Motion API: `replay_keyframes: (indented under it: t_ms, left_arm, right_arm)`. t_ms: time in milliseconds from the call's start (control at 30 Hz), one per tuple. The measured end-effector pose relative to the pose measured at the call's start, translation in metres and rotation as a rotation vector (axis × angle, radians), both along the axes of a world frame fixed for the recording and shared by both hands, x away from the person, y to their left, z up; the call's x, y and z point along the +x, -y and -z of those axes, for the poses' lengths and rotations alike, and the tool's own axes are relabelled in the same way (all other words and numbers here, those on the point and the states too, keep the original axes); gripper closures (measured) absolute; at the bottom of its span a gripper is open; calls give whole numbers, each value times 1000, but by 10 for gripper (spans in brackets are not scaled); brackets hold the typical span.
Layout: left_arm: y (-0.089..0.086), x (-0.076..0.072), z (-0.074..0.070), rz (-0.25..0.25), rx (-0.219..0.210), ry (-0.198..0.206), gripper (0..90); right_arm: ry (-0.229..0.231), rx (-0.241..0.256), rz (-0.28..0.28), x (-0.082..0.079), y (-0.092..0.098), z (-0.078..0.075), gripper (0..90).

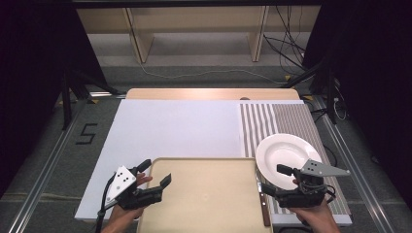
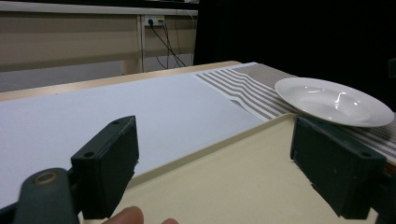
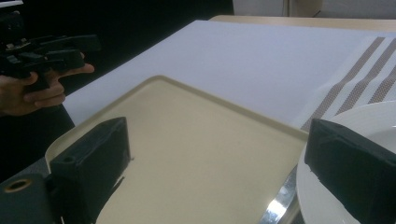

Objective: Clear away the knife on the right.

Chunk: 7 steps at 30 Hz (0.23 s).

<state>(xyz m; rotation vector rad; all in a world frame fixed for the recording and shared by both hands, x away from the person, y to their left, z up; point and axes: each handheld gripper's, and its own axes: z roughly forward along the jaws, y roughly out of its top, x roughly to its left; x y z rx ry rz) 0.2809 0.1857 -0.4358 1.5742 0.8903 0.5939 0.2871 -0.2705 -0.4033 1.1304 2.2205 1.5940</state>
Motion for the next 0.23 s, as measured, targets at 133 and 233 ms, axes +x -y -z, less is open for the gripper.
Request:
replay_keyframes:
  t_ms: [133,233]
  left_arm:
    - [0,0,0,0,-1,1,152]
    - [0,0,0,-1,-1,1,153]
  right_arm:
    - [1,-4,2,0,0,0,78]
    - [2,-11,0,1,0,1,75]
